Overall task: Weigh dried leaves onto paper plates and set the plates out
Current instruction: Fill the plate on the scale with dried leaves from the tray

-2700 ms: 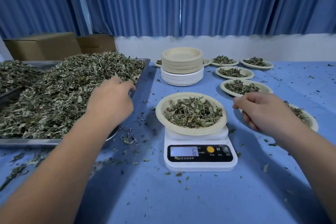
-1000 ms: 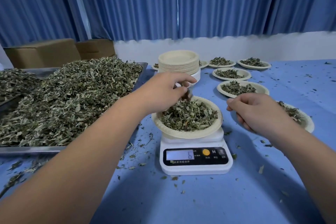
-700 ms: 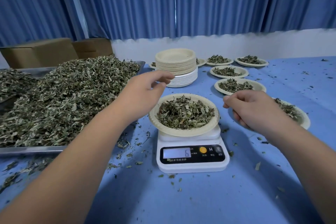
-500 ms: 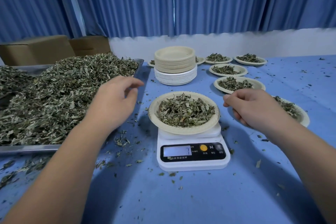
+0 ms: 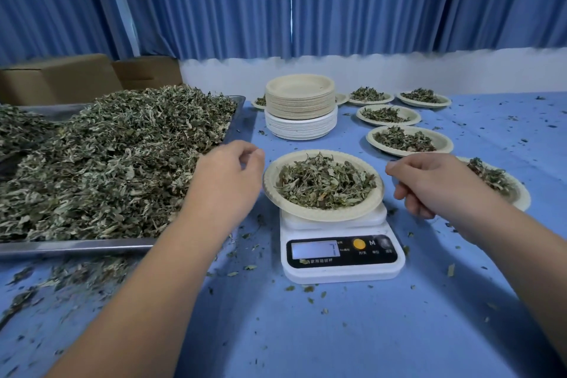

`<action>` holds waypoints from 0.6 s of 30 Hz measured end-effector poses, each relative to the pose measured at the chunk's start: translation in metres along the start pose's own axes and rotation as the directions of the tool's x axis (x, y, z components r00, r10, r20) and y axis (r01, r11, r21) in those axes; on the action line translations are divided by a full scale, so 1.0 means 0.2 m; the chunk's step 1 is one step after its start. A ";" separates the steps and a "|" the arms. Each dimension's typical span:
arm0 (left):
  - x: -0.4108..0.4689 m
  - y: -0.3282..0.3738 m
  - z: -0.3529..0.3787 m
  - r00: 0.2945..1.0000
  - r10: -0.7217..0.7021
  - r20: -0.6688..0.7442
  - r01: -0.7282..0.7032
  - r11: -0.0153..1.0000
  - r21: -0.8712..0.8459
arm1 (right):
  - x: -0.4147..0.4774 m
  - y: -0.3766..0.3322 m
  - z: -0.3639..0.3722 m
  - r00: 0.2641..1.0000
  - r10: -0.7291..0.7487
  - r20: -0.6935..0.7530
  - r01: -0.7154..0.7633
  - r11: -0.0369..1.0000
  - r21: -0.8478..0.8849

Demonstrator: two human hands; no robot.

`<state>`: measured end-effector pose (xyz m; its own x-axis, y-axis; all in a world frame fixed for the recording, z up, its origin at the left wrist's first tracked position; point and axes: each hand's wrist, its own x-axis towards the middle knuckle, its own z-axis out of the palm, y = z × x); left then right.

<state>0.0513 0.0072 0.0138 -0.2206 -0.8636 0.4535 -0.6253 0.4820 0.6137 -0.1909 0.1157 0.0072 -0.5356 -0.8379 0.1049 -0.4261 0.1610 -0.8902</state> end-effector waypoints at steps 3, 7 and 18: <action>-0.02 0.00 0.03 0.971 -0.172 0.165 0.177 0.984 -0.017 | -0.02 -0.01 0.03 0.999 0.021 0.024 -0.022 0.998 0.051; -0.03 -0.01 0.04 0.956 -0.186 0.224 0.222 0.965 -0.144 | -0.03 -0.01 0.04 0.997 0.037 0.071 -0.042 0.997 0.069; -0.08 0.08 0.08 0.977 -0.092 0.194 0.182 0.836 -0.518 | 0.00 -0.03 -0.01 0.996 0.084 0.019 -0.085 0.927 0.365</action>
<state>0.0326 0.0260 0.0060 -0.3035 -0.9164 0.2609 -0.1748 0.3227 0.9302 -0.1897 0.1161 0.0125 -0.5551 -0.8315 0.0216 -0.0839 0.0302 -0.9960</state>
